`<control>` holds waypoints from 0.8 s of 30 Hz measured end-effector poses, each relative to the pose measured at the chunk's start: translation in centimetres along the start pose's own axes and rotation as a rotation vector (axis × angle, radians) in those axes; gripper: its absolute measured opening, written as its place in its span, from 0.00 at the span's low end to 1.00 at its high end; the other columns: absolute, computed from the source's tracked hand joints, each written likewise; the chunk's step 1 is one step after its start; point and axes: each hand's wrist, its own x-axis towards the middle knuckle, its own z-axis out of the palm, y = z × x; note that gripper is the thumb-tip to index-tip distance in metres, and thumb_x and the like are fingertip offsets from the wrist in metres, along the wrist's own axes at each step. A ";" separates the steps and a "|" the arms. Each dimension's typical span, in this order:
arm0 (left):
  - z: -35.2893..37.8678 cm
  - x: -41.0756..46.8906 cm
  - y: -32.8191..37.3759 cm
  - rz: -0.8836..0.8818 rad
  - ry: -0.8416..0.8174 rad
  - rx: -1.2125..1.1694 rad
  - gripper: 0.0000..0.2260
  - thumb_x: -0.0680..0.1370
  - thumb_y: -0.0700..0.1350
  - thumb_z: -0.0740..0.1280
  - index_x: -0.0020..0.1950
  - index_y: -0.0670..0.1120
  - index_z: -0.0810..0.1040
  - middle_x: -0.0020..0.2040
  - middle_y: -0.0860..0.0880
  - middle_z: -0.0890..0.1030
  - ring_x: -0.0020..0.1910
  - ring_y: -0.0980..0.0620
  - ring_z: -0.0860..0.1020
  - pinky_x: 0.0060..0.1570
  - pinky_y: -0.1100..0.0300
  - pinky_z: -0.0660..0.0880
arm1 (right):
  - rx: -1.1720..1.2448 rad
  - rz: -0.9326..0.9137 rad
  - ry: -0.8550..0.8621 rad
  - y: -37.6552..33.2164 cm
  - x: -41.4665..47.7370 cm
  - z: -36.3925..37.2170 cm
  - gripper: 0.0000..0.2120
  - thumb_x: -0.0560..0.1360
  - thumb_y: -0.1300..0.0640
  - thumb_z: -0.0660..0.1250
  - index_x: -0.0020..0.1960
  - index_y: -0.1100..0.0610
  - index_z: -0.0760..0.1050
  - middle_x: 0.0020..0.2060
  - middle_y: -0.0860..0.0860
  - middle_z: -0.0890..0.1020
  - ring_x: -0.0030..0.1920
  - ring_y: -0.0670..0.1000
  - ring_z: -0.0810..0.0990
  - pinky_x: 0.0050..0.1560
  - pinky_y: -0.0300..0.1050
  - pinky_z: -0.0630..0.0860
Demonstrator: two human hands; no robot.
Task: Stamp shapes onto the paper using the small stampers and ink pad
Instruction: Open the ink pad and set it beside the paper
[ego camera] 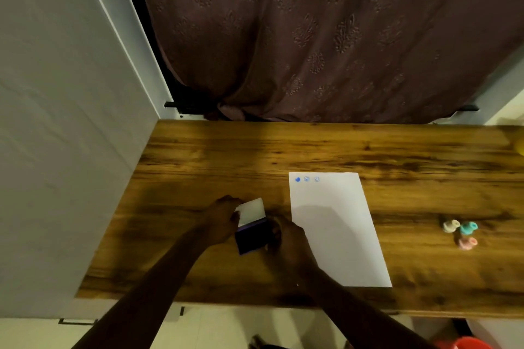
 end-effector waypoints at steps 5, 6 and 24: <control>0.4 0.0 -0.3 -0.015 0.026 0.060 0.20 0.82 0.46 0.65 0.73 0.46 0.73 0.66 0.42 0.75 0.66 0.41 0.73 0.64 0.48 0.73 | 0.135 0.036 -0.015 -0.2 -0.4 -0.2 0.11 0.85 0.51 0.59 0.65 0.51 0.73 0.60 0.46 0.81 0.61 0.47 0.80 0.69 0.46 0.75; 0.5 0.0 -0.4 -0.018 0.033 0.073 0.20 0.81 0.46 0.65 0.73 0.46 0.73 0.66 0.42 0.75 0.66 0.40 0.73 0.64 0.47 0.72 | 0.103 0.021 -0.029 -0.2 -0.6 -0.2 0.12 0.84 0.51 0.60 0.66 0.50 0.73 0.60 0.45 0.81 0.61 0.46 0.80 0.69 0.44 0.75; 0.6 -2.2 12.1 0.060 0.284 -0.171 0.15 0.81 0.48 0.67 0.67 0.51 0.78 0.66 0.51 0.79 0.62 0.52 0.78 0.57 0.60 0.79 | -0.133 -0.210 0.137 -1.5 -1.3 -10.3 0.18 0.76 0.53 0.73 0.65 0.51 0.77 0.54 0.45 0.83 0.53 0.42 0.82 0.55 0.29 0.76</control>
